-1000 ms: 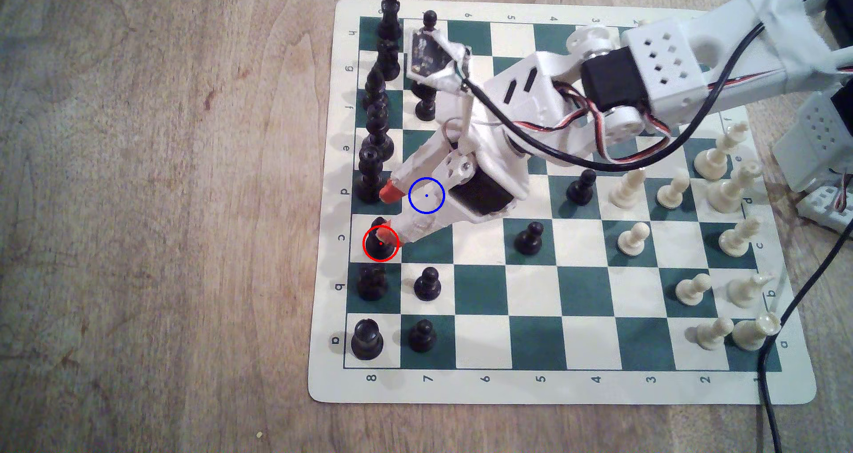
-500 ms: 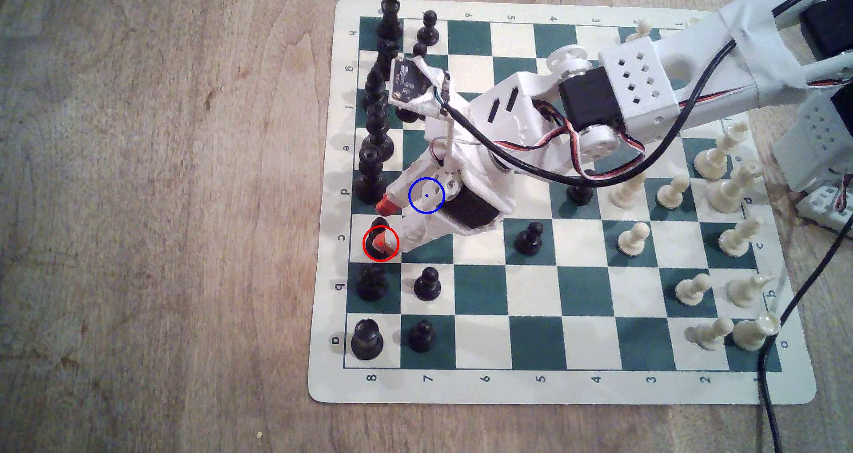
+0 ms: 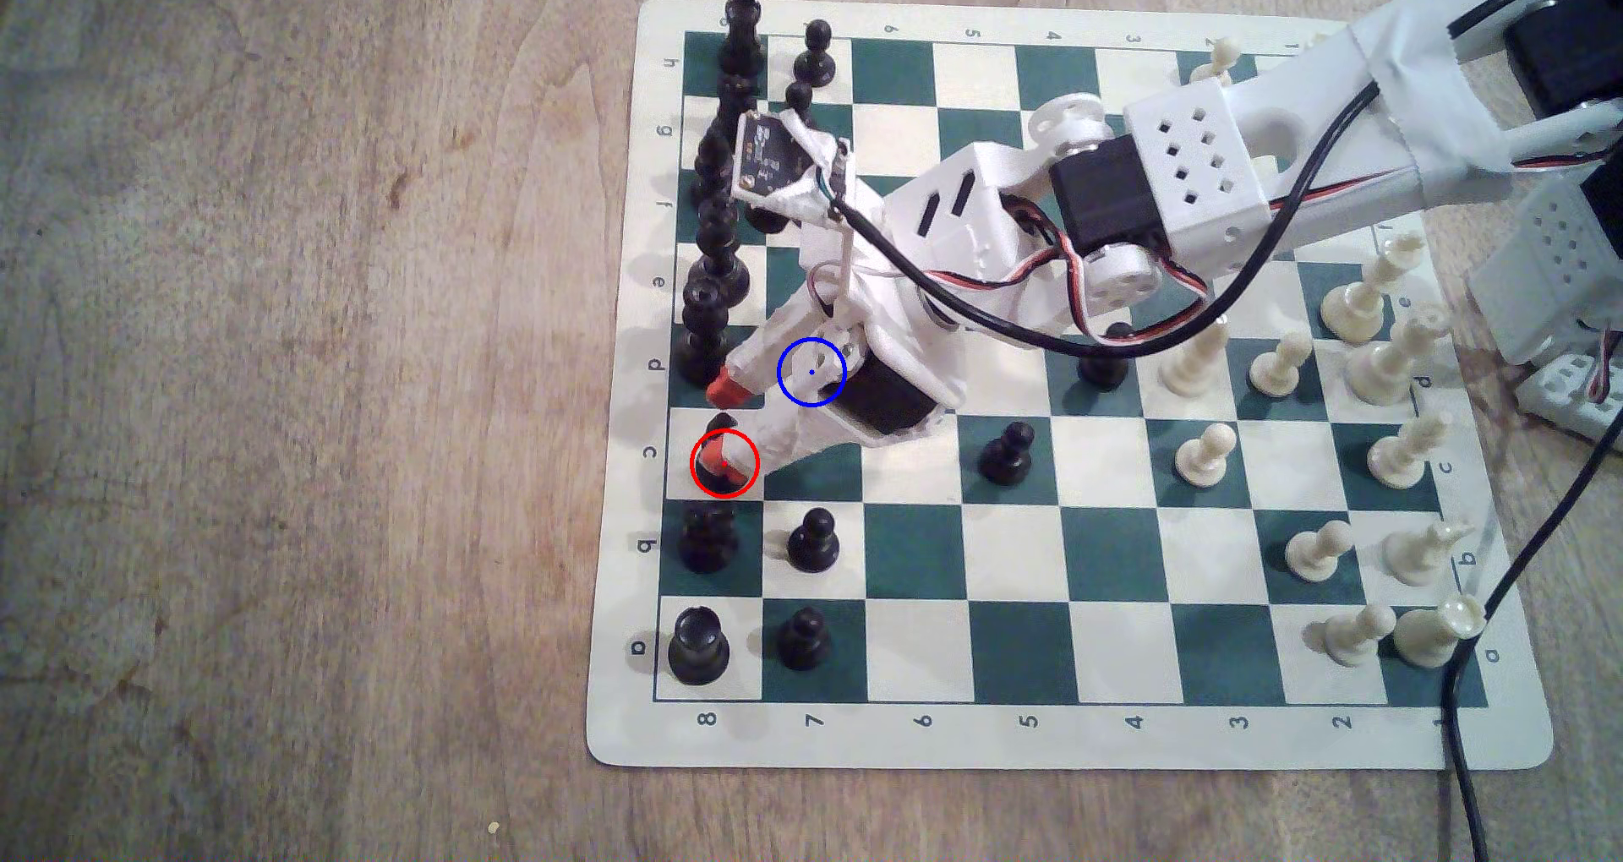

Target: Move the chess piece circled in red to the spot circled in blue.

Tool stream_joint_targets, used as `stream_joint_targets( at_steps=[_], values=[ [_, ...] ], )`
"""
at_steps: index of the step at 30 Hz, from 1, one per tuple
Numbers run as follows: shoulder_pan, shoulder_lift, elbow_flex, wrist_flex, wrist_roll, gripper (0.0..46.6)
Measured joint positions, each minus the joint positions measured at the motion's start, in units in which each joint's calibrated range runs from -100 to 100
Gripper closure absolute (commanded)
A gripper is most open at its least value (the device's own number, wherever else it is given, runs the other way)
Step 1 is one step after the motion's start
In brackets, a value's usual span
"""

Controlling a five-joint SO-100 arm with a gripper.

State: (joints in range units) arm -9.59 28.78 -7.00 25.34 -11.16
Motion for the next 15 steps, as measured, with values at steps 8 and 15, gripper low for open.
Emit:
stream_joint_targets(
  at_steps=[8, 15],
  values=[
    [0.00, 0.67, 0.00, -0.56, 0.00, 30.8],
    [0.00, 0.67, 0.00, -1.20, 0.00, 38.8]
  ],
)
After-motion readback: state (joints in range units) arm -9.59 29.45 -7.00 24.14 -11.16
